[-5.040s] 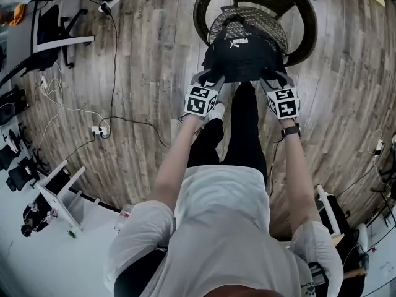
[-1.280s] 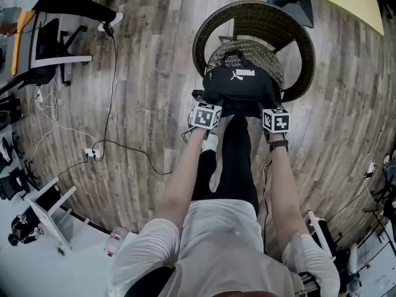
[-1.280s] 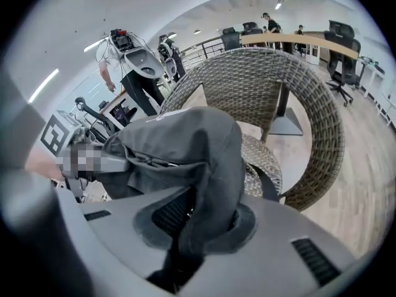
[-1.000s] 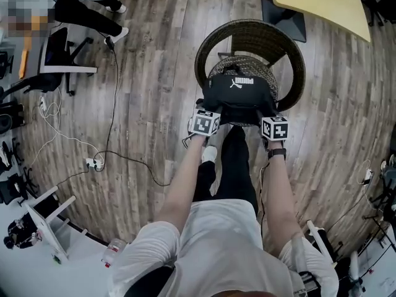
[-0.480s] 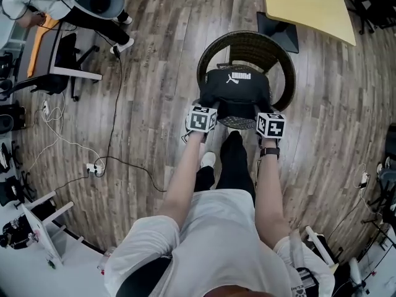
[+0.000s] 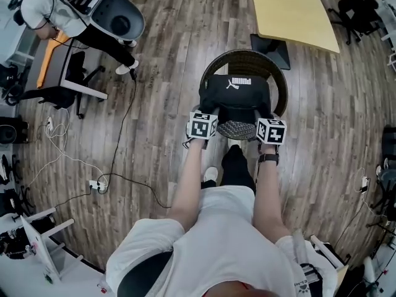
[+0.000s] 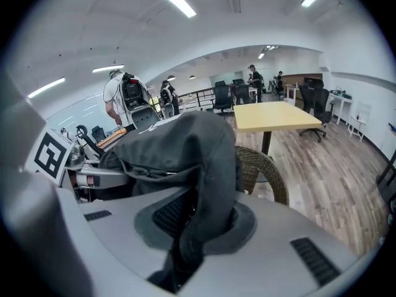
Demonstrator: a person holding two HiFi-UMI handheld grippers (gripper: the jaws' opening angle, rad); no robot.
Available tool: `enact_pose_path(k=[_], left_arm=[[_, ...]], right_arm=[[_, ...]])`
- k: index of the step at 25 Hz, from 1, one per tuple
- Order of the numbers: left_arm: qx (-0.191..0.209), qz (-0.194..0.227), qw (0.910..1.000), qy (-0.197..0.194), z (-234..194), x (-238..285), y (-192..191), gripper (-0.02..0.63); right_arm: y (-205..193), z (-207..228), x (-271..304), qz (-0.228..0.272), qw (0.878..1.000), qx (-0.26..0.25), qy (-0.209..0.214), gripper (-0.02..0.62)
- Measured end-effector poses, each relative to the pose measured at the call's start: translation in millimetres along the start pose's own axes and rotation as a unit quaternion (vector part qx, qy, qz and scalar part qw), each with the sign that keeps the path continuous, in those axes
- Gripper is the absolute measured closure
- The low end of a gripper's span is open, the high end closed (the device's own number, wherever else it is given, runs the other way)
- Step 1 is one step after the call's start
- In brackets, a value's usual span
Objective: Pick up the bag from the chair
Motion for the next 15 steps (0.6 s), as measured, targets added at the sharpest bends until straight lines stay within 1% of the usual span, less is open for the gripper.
enact_pose_path(k=[8,15], left_arm=[[0.03,0.048,0.9983,-0.013,20,-46,22,0.466],[0.065,0.083,0.9941,-0.025,34,-85,43,0.466]], right_arm=[[28,-16,-49,0.048,0.999,-0.016,-0.019,0.531],[47,-31,-86,0.093,0.995,-0.02,-0.034,0.529]])
Point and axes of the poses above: the fingertips, and each gripper's own axes: x forward along the fingers, z to its right, y out of its top, the point moved 10 cm from there along -x, backward along the fingers, and after that the axes turned 14 degrees about -x, right-handed, at the moved point
